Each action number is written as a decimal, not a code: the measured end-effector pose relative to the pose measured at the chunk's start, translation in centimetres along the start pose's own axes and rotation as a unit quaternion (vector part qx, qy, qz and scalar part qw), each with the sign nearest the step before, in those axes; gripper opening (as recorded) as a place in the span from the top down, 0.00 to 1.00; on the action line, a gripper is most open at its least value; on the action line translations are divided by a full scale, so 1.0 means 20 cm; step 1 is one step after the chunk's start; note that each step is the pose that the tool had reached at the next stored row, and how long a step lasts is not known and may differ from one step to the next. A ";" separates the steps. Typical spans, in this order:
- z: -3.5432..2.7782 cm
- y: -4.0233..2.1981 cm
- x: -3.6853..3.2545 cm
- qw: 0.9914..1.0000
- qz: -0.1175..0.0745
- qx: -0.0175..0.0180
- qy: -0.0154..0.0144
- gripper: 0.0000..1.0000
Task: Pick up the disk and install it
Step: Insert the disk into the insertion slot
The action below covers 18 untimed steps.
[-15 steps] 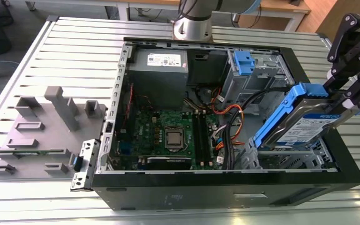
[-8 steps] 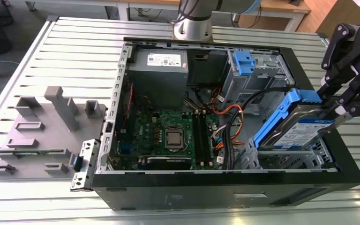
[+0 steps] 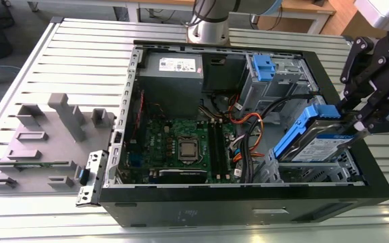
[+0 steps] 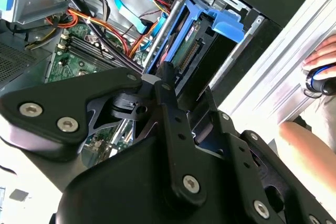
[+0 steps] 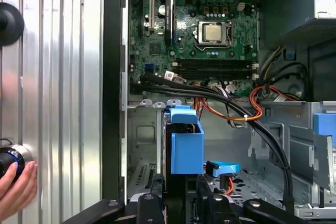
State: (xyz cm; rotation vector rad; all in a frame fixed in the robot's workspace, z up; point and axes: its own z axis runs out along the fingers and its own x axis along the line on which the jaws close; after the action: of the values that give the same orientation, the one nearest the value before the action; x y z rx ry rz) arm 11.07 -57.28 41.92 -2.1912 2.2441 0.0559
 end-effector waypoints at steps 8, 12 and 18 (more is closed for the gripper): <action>0.072 0.003 0.003 1.000 0.000 0.000 0.000 0.65; 0.108 0.004 0.006 1.000 0.000 0.000 0.000 0.65; 0.163 0.005 0.009 1.000 0.000 0.000 0.000 0.65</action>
State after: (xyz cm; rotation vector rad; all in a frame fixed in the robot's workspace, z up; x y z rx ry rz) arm 10.89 -57.36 38.66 -2.1913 2.2440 0.0559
